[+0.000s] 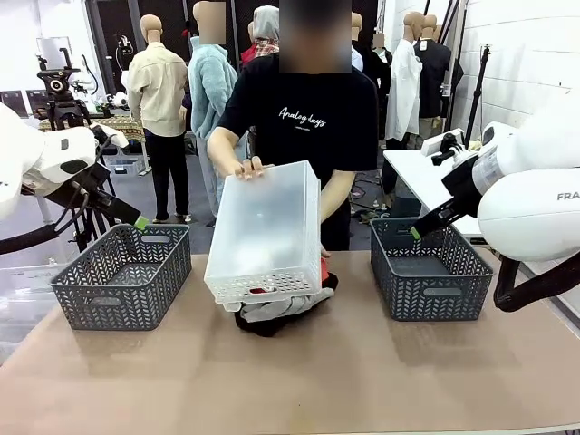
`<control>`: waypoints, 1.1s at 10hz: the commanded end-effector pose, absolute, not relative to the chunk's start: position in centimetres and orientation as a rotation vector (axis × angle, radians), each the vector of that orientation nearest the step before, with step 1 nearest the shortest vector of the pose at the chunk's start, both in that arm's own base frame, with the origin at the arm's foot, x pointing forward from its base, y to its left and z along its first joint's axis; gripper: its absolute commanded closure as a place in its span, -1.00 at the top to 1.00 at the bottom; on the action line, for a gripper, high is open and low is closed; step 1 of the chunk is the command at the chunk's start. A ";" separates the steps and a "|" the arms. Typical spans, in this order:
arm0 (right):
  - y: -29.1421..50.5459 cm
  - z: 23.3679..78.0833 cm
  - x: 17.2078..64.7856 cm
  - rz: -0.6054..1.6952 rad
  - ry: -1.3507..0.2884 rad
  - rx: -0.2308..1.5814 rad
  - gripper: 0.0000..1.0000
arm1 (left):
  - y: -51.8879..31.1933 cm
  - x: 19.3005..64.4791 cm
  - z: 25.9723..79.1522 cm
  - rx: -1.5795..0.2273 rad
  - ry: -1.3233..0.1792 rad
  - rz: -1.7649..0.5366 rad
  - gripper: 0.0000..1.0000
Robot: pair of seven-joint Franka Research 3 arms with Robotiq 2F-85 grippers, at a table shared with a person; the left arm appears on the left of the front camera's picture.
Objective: Sort the tops and bottoms.
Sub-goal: Lift clothes from the center of the table with your left hand.
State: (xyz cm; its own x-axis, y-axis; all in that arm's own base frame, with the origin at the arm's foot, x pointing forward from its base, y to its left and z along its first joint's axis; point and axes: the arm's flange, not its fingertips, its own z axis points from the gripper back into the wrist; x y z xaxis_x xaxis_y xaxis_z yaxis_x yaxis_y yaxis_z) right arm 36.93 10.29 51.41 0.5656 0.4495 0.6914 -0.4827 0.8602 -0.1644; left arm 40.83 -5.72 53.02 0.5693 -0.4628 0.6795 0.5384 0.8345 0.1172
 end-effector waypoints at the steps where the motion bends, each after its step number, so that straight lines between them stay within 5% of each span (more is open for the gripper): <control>1: 7.3 53.8 37.0 0.499 -0.854 0.123 1.00 | -6.4 37.6 55.3 -0.162 -0.814 -0.644 1.00; 11: 5.1 55.2 36.7 0.476 -0.836 0.187 1.00 | -7.6 34.8 57.0 -0.136 -0.778 -0.707 1.00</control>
State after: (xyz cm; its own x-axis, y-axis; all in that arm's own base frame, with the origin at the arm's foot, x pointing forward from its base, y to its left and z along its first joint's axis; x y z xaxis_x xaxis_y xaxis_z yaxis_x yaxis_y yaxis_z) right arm 36.65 5.23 55.18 0.5726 0.3347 0.7484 -0.4782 0.8779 -0.0268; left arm 35.04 -7.34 56.73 0.5046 -0.5356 0.6771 0.6220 0.7695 0.1452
